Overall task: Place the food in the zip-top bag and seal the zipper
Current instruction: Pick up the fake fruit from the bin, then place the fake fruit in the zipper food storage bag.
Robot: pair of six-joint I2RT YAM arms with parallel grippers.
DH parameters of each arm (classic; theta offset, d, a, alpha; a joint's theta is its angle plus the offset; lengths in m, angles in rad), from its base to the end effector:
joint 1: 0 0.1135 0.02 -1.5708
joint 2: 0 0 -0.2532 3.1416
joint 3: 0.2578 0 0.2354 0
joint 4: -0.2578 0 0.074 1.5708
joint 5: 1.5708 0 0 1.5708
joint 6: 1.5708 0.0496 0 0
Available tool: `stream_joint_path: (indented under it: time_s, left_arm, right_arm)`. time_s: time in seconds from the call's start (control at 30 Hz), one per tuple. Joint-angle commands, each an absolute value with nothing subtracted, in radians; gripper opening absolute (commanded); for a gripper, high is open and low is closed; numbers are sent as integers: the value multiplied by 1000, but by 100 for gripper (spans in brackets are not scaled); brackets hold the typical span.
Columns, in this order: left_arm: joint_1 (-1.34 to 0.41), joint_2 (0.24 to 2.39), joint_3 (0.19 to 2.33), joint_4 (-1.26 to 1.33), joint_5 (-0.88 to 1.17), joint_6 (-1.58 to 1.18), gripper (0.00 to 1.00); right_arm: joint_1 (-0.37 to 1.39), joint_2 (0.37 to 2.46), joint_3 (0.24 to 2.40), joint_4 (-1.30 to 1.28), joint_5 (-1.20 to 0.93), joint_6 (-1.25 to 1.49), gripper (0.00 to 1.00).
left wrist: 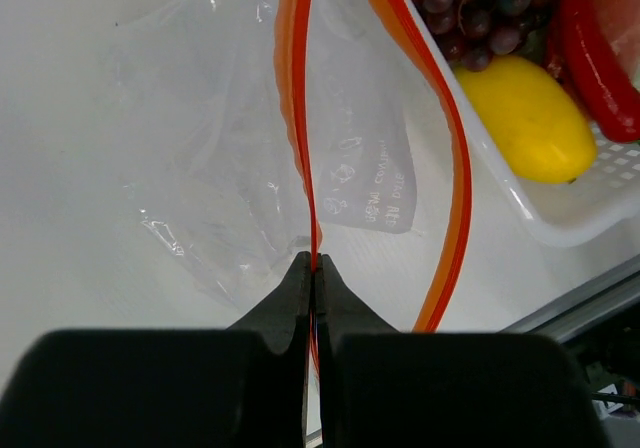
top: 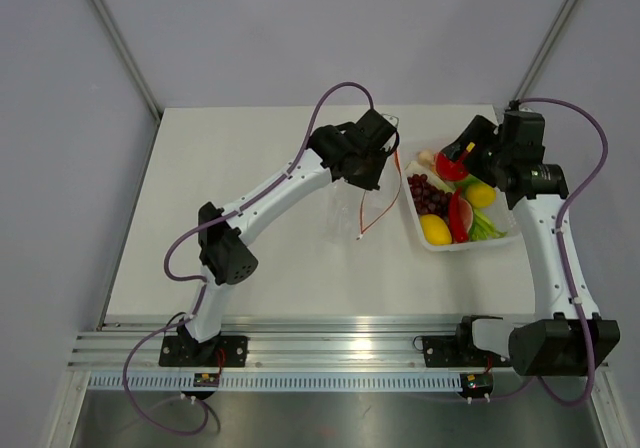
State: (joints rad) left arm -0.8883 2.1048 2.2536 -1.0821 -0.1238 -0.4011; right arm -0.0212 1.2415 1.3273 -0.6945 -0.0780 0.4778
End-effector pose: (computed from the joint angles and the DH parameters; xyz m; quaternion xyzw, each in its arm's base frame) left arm 0.2813 -0.3364 0.3255 0.2098 0.9245 -0.1410 0.2853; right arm 0.2611 -0.0017 0.3618 0.2013 0.8629 0.1383 0.4425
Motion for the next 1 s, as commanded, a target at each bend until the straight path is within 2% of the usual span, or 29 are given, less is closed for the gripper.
stream_joint_path:
  time_s: [0.0,0.33,0.73,0.8,0.83,0.9,0.97]
  left_arm:
    - [-891,2115,2321,-1063,-68,-423,0]
    - [-891,2111,2333,-1054,-51,-443,0]
    - [-879,2019,2313,-1022,58,-463,0]
    - [-879,2005,2299,-1011,71,-471,0]
    - [-879,2000,2295,-1002,84,-474,0]
    - [-879,1994,2281,-994,94,-480,0]
    - [-876,1987,2273,-989,97,-483,0]
  right_arm:
    - [33,1197,1342,-724,-179,532,59]
    - [234,1166,1301,-641,-235,655,59]
    - [278,1244,1218,-589,-166,672,60]
    - [278,1261,1218,-592,-164,666,67]
    - [278,1264,1218,-592,-166,661,83]
    - [278,1267,1219,-595,-169,652,97]
    - [279,1262,1230,-609,-161,643,99]
